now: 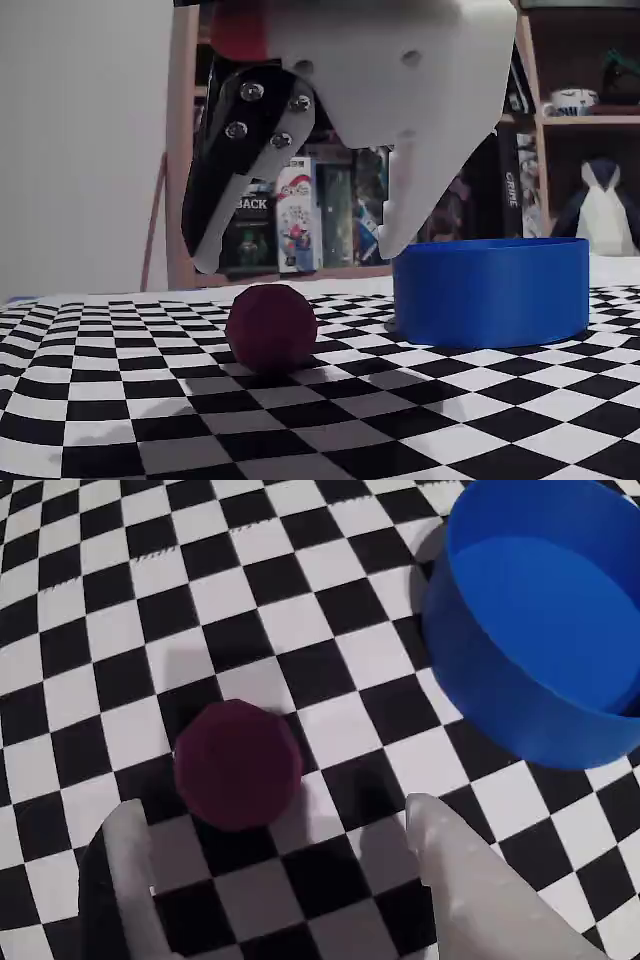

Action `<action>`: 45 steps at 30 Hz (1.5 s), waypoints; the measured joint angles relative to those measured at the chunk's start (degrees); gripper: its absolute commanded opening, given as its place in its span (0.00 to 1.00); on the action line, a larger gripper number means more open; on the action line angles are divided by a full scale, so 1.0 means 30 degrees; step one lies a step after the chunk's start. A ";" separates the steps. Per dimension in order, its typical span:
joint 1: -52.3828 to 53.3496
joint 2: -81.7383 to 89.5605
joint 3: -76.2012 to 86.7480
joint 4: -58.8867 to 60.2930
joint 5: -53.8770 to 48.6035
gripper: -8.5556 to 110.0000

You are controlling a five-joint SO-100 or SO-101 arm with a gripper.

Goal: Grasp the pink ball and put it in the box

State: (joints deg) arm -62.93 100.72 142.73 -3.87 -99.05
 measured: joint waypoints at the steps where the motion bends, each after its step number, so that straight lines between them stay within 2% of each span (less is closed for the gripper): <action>1: 0.0000 -0.0088 0.0000 0.0000 0.0000 0.33; 45: -0.0527 -0.2754 -0.2168 -0.0059 0.0000 0.33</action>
State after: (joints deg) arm -64.51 92.46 136.23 -4.04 -99.05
